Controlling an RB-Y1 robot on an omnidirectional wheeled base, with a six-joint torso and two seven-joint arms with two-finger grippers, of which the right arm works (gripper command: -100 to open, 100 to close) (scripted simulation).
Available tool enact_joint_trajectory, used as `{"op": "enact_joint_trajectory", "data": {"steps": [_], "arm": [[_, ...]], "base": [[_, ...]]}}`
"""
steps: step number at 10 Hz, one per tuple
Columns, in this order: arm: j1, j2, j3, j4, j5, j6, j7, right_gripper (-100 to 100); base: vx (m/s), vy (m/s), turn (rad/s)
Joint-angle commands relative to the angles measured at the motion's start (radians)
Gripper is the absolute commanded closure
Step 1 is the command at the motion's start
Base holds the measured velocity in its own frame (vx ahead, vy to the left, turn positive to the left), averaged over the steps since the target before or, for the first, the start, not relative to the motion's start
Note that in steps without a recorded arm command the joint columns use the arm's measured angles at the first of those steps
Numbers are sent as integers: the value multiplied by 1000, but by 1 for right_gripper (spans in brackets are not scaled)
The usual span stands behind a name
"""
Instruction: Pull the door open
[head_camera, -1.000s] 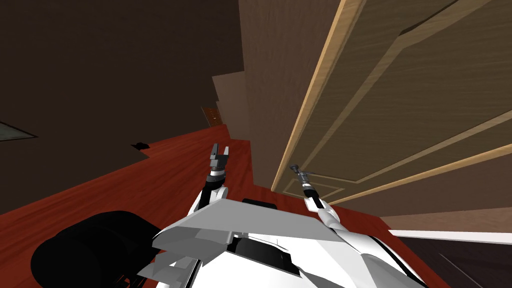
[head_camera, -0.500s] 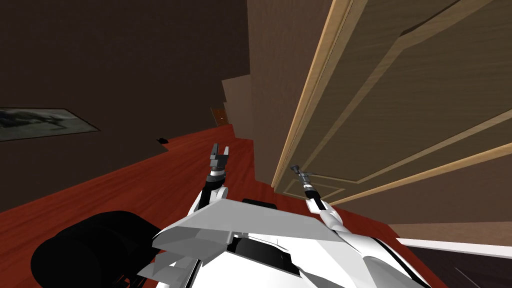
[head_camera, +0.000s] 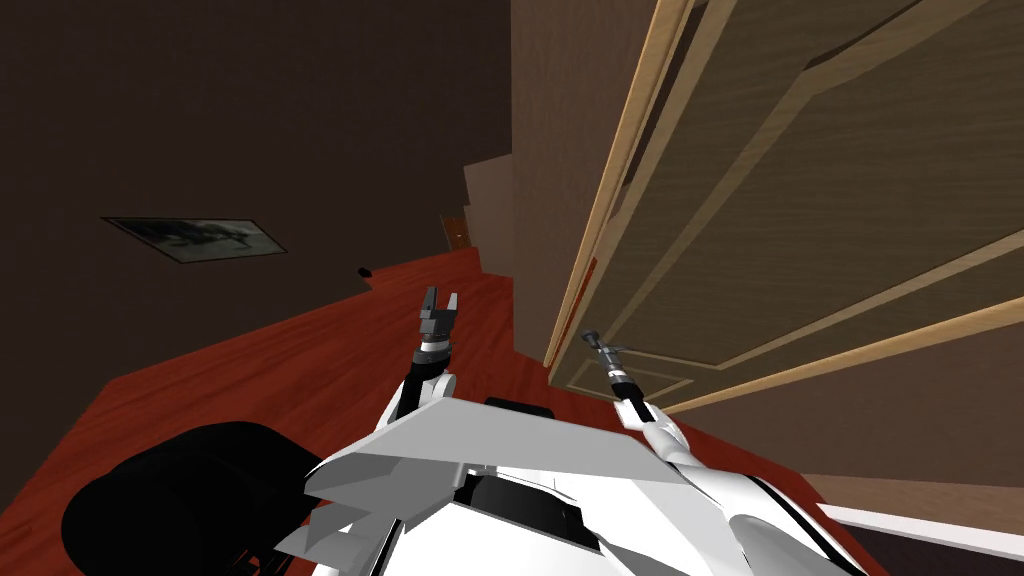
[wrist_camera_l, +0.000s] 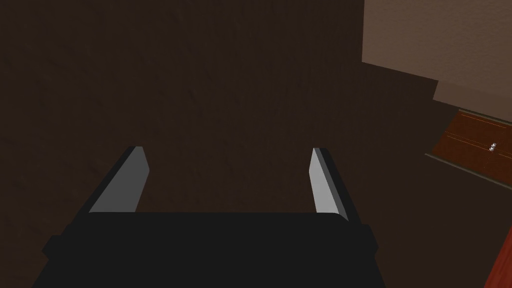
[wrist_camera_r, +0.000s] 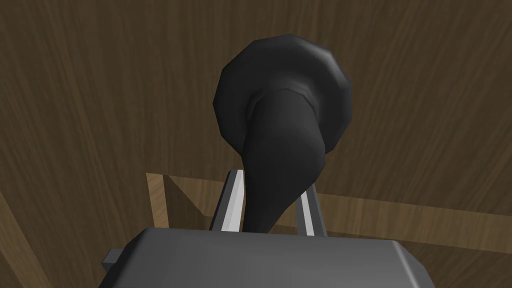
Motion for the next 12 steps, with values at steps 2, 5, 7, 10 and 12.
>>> {"op": "enact_joint_trajectory", "data": {"steps": [2,5,7,10,12], "arm": [[13,-13,20,-1,10,-23,-22,100],[39,-46,64,-9,33,-79,-72,100],[53,-63,87,-12,45,-107,-97,100],[58,-68,95,14,50,-138,-109,100],[67,-77,100,20,53,-159,-118,100]], "base": [[-116,-22,47],[-243,-88,79],[-180,-74,45],[-110,-47,47],[-135,-69,101]]}}
